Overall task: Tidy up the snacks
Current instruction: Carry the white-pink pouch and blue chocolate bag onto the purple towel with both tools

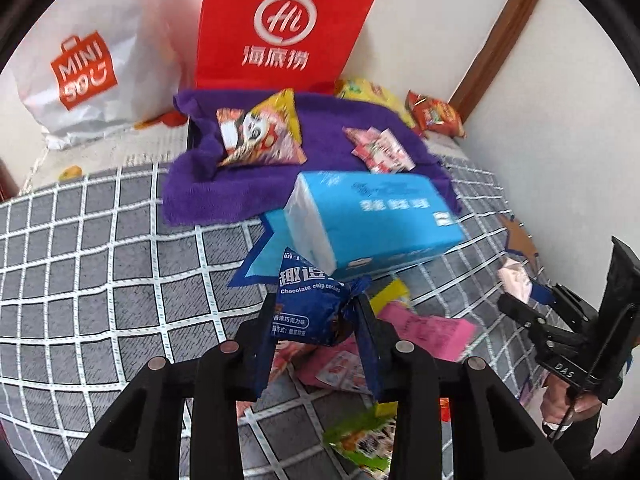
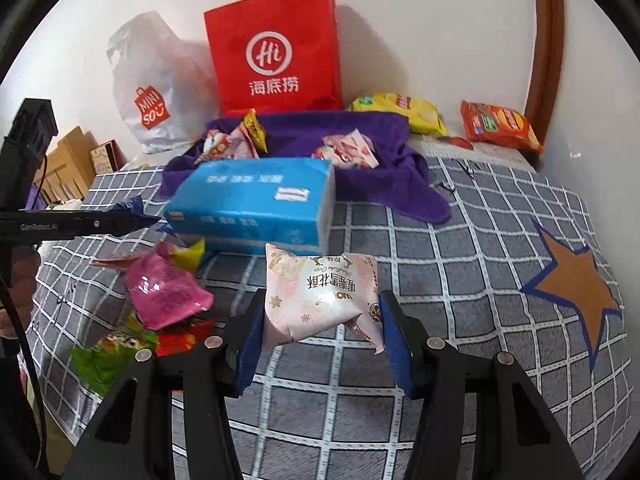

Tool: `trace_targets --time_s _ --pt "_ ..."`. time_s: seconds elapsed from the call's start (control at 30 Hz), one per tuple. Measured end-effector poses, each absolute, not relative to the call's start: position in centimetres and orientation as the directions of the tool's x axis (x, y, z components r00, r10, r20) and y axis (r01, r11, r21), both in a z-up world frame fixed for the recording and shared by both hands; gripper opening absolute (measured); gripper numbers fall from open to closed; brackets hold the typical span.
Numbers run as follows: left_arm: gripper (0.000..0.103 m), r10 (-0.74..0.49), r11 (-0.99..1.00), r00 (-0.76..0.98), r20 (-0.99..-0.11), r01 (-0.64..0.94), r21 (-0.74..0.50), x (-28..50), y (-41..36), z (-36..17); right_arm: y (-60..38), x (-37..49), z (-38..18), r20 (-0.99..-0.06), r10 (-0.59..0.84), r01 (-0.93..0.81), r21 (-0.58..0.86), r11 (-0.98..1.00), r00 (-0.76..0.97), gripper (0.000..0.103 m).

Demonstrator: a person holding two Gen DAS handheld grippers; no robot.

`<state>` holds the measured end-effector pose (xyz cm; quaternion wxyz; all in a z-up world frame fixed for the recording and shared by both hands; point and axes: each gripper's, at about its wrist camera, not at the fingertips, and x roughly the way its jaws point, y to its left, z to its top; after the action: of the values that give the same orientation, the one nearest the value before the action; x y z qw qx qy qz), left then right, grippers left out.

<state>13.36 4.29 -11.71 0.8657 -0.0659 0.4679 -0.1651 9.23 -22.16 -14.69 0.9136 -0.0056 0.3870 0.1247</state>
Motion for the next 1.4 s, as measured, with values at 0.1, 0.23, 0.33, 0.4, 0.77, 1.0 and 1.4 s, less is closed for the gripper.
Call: trace_targets --time_s 0.1,0.23,0.33,0.4,0.77,1.0,1.4 --pt "0.034 -0.362 0.932 0.525 -0.771 0.236 -0.276 12.7 3.9 -10.3 -21.8 9.2 -13.7 -0.700 0.222 -0.232 0.082 0.969 0.679 0.054" --pt "0.034 -0.371 0.928 0.545 -0.752 0.247 -0.279 12.3 3.3 -8.9 -21.5 9.3 -12.3 -0.687 0.223 -0.229 0.083 0.970 0.692 0.054" --pt "0.034 -0.380 0.924 0.552 -0.742 0.252 -0.286 12.2 2.9 -8.1 -21.1 9.7 -11.4 -0.685 0.208 -0.221 0.070 0.973 0.698 0.054" --pt "0.034 -0.384 0.923 0.556 -0.737 0.253 -0.291 12.5 2.7 -7.6 -21.0 10.2 -11.0 -0.686 0.199 -0.214 0.065 0.975 0.700 0.054" --pt "0.034 -0.383 0.924 0.577 -0.722 0.247 -0.293 14.5 2.5 -5.8 -20.0 13.2 -7.5 -0.649 0.176 -0.184 0.056 0.981 0.740 0.054" --pt "0.034 -0.376 0.927 0.590 -0.715 0.244 -0.285 16.3 2.3 -4.8 -19.7 15.2 -6.0 -0.626 0.189 -0.185 0.072 0.980 0.756 0.054" --pt "0.034 -0.372 0.928 0.602 -0.707 0.235 -0.289 19.4 2.7 -4.2 -19.2 18.7 -5.3 -0.612 0.201 -0.190 0.084 0.978 0.765 0.054"
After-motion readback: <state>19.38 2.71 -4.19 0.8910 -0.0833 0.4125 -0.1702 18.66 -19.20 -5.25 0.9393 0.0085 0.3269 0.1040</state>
